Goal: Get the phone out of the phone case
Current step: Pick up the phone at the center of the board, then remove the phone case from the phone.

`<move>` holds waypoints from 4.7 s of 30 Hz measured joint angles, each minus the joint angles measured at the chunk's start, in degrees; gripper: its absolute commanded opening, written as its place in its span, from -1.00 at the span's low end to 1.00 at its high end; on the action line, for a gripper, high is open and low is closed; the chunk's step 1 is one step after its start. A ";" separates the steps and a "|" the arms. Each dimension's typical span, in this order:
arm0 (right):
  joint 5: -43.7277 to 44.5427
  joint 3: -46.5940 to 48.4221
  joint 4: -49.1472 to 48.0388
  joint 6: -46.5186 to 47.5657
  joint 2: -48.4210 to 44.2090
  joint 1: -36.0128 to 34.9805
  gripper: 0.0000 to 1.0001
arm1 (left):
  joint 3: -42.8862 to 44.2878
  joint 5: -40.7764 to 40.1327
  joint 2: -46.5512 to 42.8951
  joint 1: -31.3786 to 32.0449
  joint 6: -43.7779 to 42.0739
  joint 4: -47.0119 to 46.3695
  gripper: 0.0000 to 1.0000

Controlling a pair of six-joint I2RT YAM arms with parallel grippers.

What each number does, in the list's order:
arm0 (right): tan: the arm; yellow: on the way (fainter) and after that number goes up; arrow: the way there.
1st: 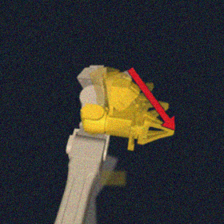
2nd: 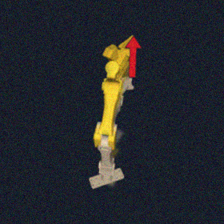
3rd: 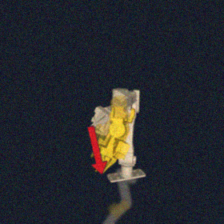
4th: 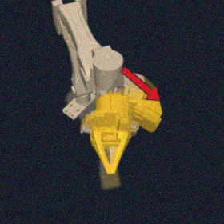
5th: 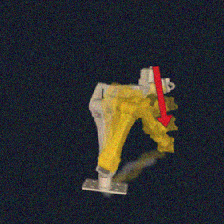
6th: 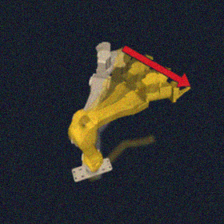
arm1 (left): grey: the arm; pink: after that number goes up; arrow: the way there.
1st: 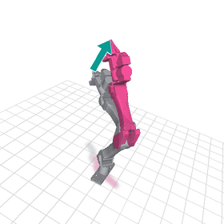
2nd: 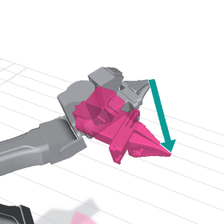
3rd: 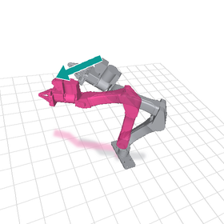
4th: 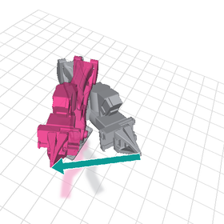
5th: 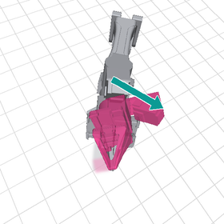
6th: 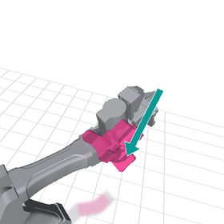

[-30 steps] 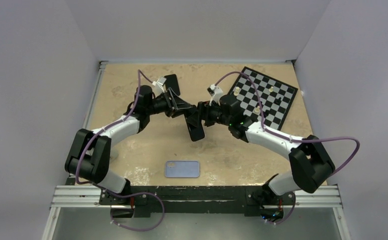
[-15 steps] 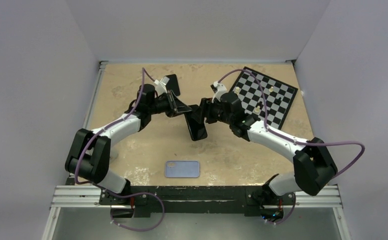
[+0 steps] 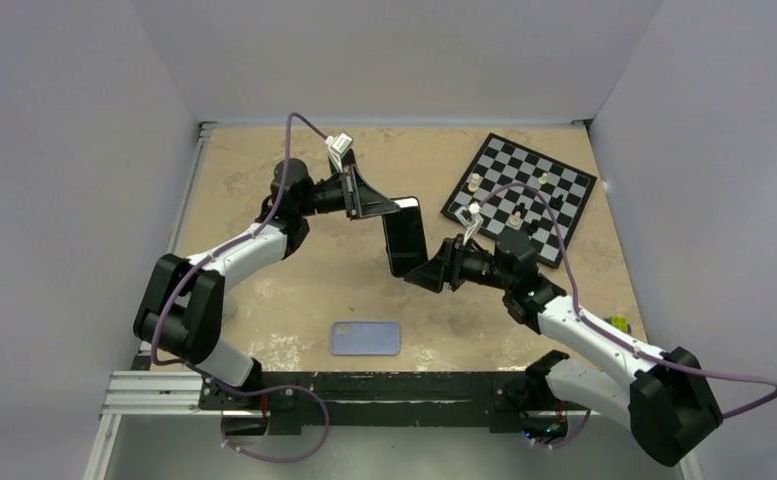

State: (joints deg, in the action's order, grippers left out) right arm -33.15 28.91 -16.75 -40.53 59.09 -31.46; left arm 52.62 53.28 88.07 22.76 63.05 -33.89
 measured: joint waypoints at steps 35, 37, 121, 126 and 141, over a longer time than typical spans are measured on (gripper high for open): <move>0.90 -11.93 -35.54 -22.91 -1.60 0.24 0.06 | -14.32 -17.88 -7.85 5.66 14.82 -24.09 -1.00; 2.84 -11.80 -37.44 -23.98 -1.14 -0.31 -0.14 | -15.89 -22.69 -10.93 6.95 14.93 -23.74 -1.00; 16.52 -8.61 -26.25 -11.74 -26.88 -10.27 -0.46 | -13.42 -5.90 -26.91 16.04 0.13 -5.84 -1.00; 18.25 -6.60 -27.39 -12.61 -22.27 -10.21 -0.90 | -14.38 -7.82 -27.28 15.85 0.83 -7.78 -1.00; 8.72 6.73 -13.97 -6.08 -15.82 -6.62 -1.00 | -1.16 -3.85 -29.44 15.87 -16.13 22.27 -0.23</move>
State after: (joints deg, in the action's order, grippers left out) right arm -24.43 35.64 -30.72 -46.61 43.27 -38.09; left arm 51.46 49.43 58.63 38.63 46.92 -11.62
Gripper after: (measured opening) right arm 0.169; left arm 0.507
